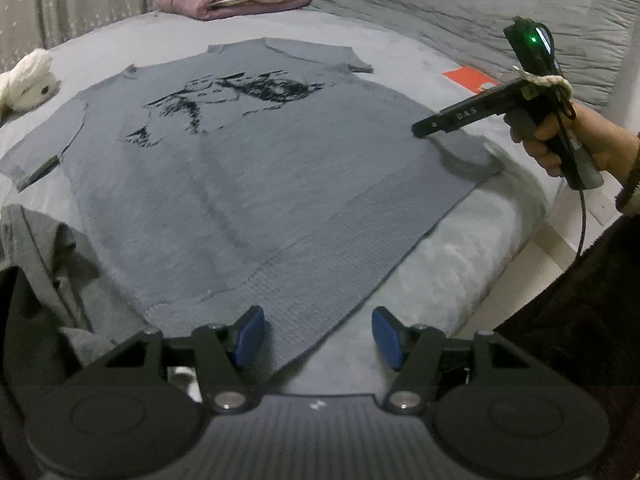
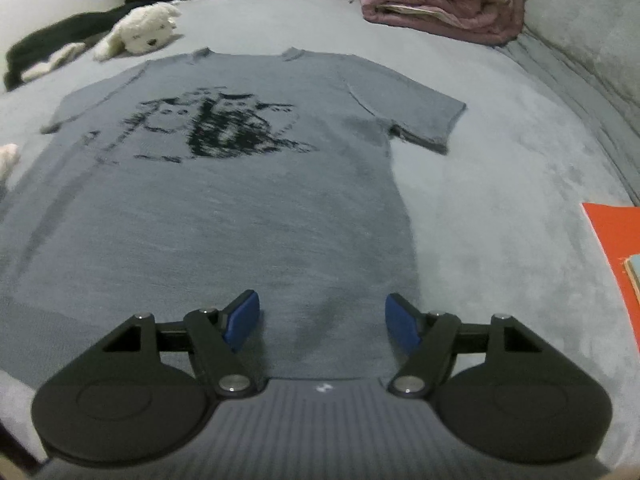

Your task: Fold clothes

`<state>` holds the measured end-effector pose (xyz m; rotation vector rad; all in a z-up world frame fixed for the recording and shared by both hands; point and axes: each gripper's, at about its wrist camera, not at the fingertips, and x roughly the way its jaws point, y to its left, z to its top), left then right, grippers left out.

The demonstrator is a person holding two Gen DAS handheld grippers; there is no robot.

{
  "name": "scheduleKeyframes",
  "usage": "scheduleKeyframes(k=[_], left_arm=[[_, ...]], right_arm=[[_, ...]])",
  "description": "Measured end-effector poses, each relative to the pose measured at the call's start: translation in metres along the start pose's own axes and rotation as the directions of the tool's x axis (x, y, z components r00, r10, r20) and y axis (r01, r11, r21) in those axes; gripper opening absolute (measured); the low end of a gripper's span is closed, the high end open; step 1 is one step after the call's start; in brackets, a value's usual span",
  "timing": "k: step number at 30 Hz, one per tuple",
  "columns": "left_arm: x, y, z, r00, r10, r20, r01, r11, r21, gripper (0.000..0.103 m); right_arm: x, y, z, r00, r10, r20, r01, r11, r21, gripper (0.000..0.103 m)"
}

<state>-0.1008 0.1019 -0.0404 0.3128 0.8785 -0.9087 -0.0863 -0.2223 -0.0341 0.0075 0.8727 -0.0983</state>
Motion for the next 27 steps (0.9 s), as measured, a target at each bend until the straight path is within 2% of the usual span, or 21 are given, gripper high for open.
scheduleKeyframes(k=[8, 12, 16, 27], left_arm=[[-0.002, -0.003, 0.006, 0.999, 0.011, 0.038, -0.012, 1.000, 0.006, 0.061], [-0.004, -0.005, 0.011, 0.998, 0.021, 0.062, -0.022, 1.000, 0.001, 0.062], [-0.004, -0.005, 0.014, 0.997, 0.030, 0.077, -0.030, 1.000, -0.008, 0.067], [-0.007, -0.001, 0.023, 0.991, 0.044, 0.129, -0.039, 0.998, -0.045, 0.068]], right_arm=[[-0.011, 0.014, 0.012, 0.997, 0.077, 0.030, -0.078, 0.996, 0.039, 0.073], [-0.008, 0.018, 0.016, 0.998, 0.061, 0.026, -0.063, 0.997, 0.053, 0.073], [-0.003, 0.020, 0.019, 0.998, 0.055, 0.018, -0.056, 0.996, 0.070, 0.073], [0.006, 0.026, 0.022, 0.999, 0.051, 0.000, -0.050, 0.996, 0.076, 0.073]])
